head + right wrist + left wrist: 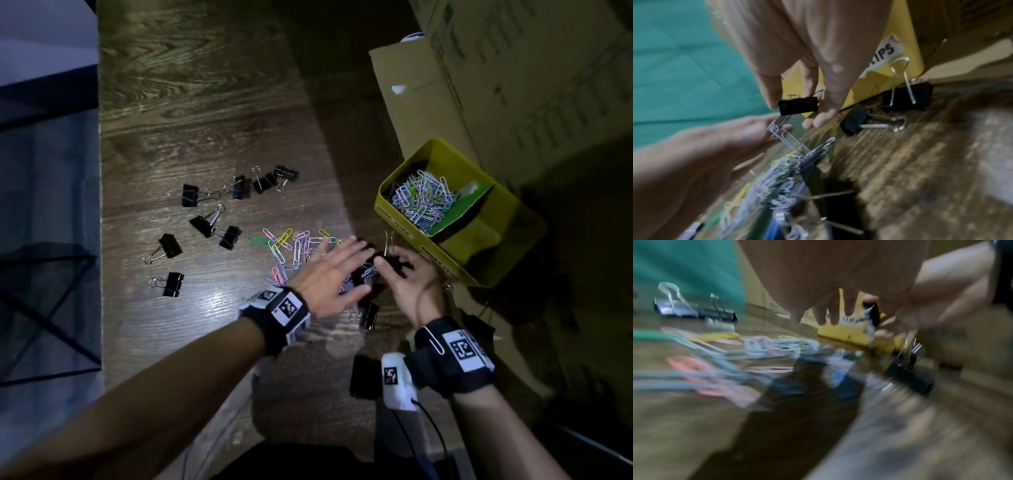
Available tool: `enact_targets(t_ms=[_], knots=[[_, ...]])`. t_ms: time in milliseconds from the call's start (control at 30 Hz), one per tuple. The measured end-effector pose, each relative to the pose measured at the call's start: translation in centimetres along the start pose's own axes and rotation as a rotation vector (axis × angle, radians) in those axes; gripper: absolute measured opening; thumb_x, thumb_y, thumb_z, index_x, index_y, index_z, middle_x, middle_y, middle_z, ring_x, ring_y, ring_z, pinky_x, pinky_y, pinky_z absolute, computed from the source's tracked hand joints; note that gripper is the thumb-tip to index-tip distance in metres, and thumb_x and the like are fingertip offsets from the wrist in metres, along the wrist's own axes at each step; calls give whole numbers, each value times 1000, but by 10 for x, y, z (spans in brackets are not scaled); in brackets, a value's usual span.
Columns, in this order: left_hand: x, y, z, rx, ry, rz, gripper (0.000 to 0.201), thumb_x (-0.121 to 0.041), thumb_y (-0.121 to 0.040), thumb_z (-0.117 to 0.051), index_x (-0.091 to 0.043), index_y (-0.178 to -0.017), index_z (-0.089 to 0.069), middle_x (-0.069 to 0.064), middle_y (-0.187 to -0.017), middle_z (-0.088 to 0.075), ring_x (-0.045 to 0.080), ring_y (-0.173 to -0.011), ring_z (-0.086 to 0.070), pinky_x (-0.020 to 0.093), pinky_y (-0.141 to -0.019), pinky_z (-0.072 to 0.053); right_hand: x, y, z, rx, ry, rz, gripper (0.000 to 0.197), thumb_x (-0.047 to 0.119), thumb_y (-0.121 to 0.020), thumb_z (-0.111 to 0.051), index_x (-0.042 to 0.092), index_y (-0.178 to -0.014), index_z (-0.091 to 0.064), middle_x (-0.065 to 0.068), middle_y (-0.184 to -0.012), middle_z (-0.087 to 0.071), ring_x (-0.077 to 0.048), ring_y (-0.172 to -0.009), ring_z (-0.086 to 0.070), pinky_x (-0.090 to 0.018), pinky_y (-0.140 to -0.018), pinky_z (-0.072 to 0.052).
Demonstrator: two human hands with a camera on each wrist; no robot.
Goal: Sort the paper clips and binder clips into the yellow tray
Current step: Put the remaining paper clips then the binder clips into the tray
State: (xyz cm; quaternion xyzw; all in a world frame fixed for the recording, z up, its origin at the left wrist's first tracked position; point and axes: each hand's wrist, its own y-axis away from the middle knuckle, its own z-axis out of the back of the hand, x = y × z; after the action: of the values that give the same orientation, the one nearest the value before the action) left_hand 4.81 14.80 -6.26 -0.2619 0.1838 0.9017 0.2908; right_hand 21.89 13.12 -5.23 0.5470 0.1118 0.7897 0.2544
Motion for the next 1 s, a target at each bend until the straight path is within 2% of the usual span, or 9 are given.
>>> enact_targets(t_ms=[67, 133, 200, 267, 400, 567, 733, 900, 1000], knots=[[-14, -3, -7, -89, 143, 33, 56, -36, -89, -54, -13, -138, -39, 7, -140, -46, 19, -134, -36, 44, -115, -2, 5, 1, -1, 32, -44, -3, 34, 21, -82, -71, 11, -113, -62, -6, -110, -60, -19, -102, -58, -29, -89, -47], [-22, -5, -9, -201, 175, 52, 35, -25, -89, -54, -8, -120, -56, 15, -111, -66, 24, -107, -59, 34, -112, -15, 9, 2, -2, 61, -59, 28, 30, 18, -82, -71, 12, -110, -62, -9, -109, -60, -21, -101, -59, -29, -88, -47], [-20, -5, -7, -268, 197, 48, 22, -19, -91, -52, -7, -105, -65, 13, -83, -71, 25, -80, -64, 26, -95, -35, 10, 3, 1, 36, -22, 46, 31, 24, -77, -74, 18, -106, -63, -9, -109, -62, -23, -101, -61, -35, -92, -49], [-13, -3, 0, -262, 199, 52, 25, -22, -92, -51, -11, -108, -67, 12, -83, -73, 23, -73, -65, 27, -74, -48, 8, 2, 8, 10, 41, 18, 36, 25, -78, -74, 17, -112, -64, -7, -113, -60, -20, -102, -59, -40, -97, -48], [15, -8, 12, -185, -18, 6, 30, -28, -92, -46, -15, -110, -67, 8, -98, -72, 26, -92, -64, 37, -83, -48, 1, 9, 17, 22, 472, 64, 40, 25, -86, -65, 16, -124, -56, -8, -131, -40, -23, -116, -48, -16, -97, -32], [27, -21, 22, 65, -348, -1, 52, -48, -88, -49, -32, -137, -40, 1, -150, -30, 22, -136, -26, 44, -105, -24, -17, 13, 17, -60, 754, 157, 35, 16, -82, -64, 6, -115, -58, -10, -113, -45, -31, -104, -47, -36, -87, -41], [7, -38, -3, 317, -495, -73, 55, -49, -95, -32, -39, -145, -9, -4, -157, 3, 24, -143, 6, 58, -110, 4, -21, 17, 17, -134, 896, 181, 42, 14, -82, -63, 5, -122, -56, -17, -122, -46, -33, -108, -47, -42, -91, -41], [24, -1, -13, 314, -537, -66, 49, -39, -99, -23, -32, -146, -11, -2, -157, -1, 19, -144, 5, 54, -113, 5, -20, 31, 19, -182, 853, 325, 54, 19, -76, -69, 6, -127, -54, -23, -123, -48, -40, -109, -50, -50, -90, -45], [47, 27, -6, 150, -489, -165, 47, -42, -95, -28, -30, -141, -33, 4, -153, -22, 22, -142, -17, 58, -111, -11, -16, 49, 6, -36, 752, 509, 50, 32, -82, -64, 16, -128, -52, -15, -132, -40, -29, -120, -42, -42, -102, -41]])
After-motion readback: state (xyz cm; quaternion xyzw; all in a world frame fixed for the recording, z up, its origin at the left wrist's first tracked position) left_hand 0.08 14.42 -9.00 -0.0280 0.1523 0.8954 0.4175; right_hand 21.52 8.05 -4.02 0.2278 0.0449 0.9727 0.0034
